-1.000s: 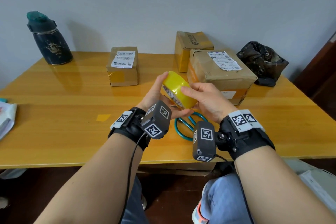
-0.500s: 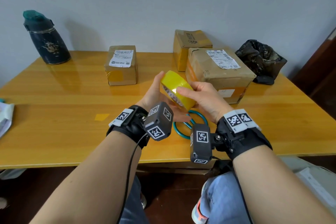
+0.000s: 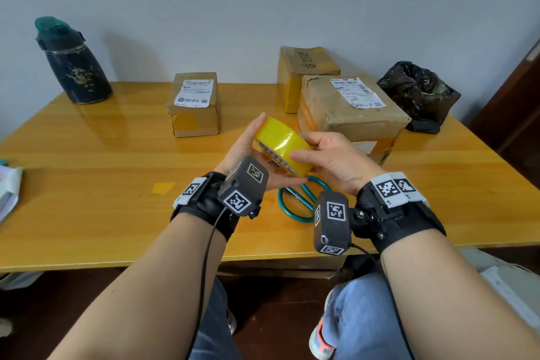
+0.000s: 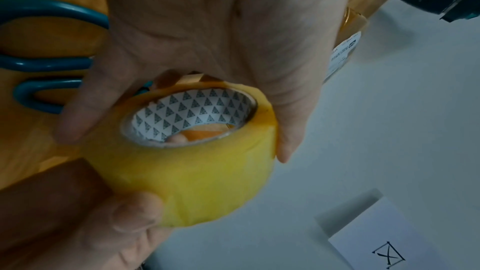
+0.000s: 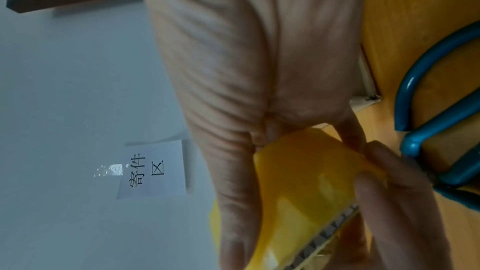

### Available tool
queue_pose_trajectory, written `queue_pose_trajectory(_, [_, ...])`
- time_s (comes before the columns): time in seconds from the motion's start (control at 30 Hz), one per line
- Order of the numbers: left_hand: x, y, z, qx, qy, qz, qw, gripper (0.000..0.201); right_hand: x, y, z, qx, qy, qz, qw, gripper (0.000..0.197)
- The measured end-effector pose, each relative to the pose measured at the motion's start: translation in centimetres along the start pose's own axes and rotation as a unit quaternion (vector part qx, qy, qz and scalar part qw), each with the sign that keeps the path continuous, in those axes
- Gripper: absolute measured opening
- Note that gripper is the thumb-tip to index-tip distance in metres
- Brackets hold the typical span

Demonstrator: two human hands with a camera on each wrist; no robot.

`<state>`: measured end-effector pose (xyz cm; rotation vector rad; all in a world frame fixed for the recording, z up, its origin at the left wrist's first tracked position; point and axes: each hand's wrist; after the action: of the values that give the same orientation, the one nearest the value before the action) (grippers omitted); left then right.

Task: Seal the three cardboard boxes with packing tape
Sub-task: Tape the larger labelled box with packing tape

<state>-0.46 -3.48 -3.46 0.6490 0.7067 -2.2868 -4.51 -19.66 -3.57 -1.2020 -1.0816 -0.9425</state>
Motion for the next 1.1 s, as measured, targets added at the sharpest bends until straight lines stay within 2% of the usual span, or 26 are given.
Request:
queue_pose_trajectory(0.13, [0.1,-0.3,0.4,-0.011,-0.006,-0.001,1.0,0.066,-0.1,0.0,-0.1,0.011,0.01,0.004,1.0,0.038])
queue_pose_trajectory(0.33, [-0.2,-0.3,0.7,0.004,0.022,0.0,1.0,0.075,0.2,0.2,0.6,-0.042,0.002,-0.013,0.999,0.048])
queue_pose_trajectory(0.53, [0.0,-0.5,0.2,-0.005,0.006,0.01,1.0,0.069,0.2,0.0,0.2,0.024,0.001,0.003,1.0,0.045])
queue_pose_trajectory(0.63, [0.2,-0.7,0.3,-0.018,-0.011,0.019,1.0,0.065,0.4,0.1,0.4,0.035,-0.017,0.007,0.999,0.038])
queue_pose_trajectory(0.77, [0.1,-1.2,1.0,-0.012,0.022,0.018,1.0,0.074,0.4,0.3,0.7,-0.013,-0.058,-0.013,0.998,0.025])
queue_pose_trajectory(0.97, [0.3,-1.3,0.8,-0.016,0.02,0.02,0.999,0.073,0.0,0.1,0.7,0.008,-0.023,-0.023,0.999,0.027])
queue_pose_trajectory(1.1, [0.5,-1.1,0.7,-0.012,0.01,0.028,0.999,0.071,0.0,0.1,0.7,-0.001,0.001,-0.026,1.0,0.02])
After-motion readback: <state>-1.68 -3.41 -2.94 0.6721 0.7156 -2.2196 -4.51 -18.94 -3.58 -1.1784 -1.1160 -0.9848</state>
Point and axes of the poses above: each hand's wrist, its own y-axis towards the middle knuckle, its own z-axis out of the palm, x = y × z, and after that the axes turned 9 degrees about z, right-handed
